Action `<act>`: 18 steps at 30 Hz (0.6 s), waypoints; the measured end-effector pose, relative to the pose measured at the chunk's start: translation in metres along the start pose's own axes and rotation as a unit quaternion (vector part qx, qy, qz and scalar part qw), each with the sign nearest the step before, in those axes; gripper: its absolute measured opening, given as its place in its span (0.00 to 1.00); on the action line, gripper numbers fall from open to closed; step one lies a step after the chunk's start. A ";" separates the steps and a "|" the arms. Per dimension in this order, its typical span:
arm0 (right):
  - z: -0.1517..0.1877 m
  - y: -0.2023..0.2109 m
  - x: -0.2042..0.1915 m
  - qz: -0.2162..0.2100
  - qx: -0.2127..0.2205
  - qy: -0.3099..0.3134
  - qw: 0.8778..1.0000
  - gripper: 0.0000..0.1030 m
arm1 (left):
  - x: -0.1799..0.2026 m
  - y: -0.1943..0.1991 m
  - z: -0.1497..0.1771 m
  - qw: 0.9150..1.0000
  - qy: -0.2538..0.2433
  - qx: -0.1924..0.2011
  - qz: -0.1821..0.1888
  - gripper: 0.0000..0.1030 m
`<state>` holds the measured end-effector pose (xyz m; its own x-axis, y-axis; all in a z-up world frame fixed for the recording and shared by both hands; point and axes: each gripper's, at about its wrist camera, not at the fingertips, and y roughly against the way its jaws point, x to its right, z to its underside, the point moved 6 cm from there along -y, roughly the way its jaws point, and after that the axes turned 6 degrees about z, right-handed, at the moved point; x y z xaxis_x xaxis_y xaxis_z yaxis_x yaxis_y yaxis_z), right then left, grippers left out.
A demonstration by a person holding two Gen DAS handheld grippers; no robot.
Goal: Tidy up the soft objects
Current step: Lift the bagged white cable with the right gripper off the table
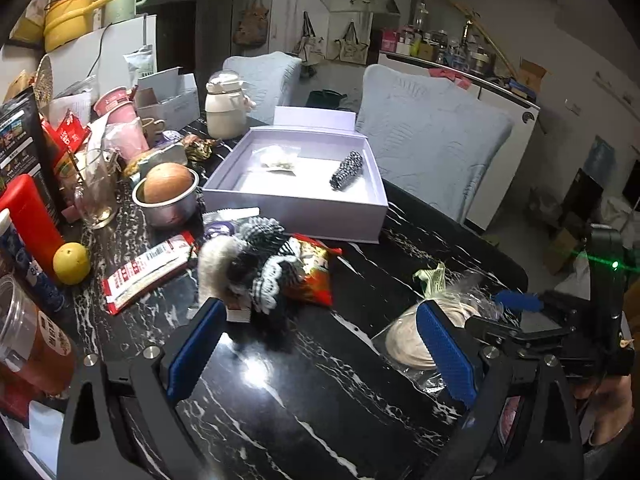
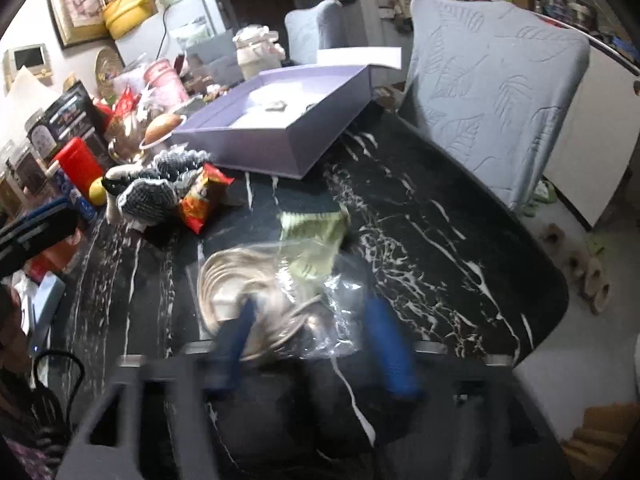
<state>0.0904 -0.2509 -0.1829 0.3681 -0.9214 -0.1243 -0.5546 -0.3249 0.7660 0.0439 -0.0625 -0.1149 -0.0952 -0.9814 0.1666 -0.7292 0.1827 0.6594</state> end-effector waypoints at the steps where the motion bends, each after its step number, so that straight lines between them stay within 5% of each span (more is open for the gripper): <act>1: 0.000 0.002 0.000 -0.001 0.007 -0.002 1.000 0.90 | 0.000 -0.001 0.001 1.000 0.001 -0.002 0.000 0.94; 5: -0.005 0.001 -0.013 -0.006 0.019 0.025 0.999 1.00 | -0.003 -0.001 0.007 1.000 0.006 -0.006 -0.003 0.94; 13: -0.005 -0.021 -0.051 0.008 0.014 0.106 0.994 1.00 | -0.016 0.000 0.015 1.000 0.022 -0.012 -0.013 0.94; 18: -0.001 -0.027 -0.053 0.025 0.001 0.101 0.995 0.49 | -0.018 -0.002 0.021 0.999 0.024 -0.018 -0.010 0.94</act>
<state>0.0864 -0.1929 -0.1966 0.4822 -0.8750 0.0426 -0.5772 -0.2808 0.7668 0.0329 -0.0462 -0.1351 -0.0472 -0.9812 0.1871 -0.7056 0.1653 0.6890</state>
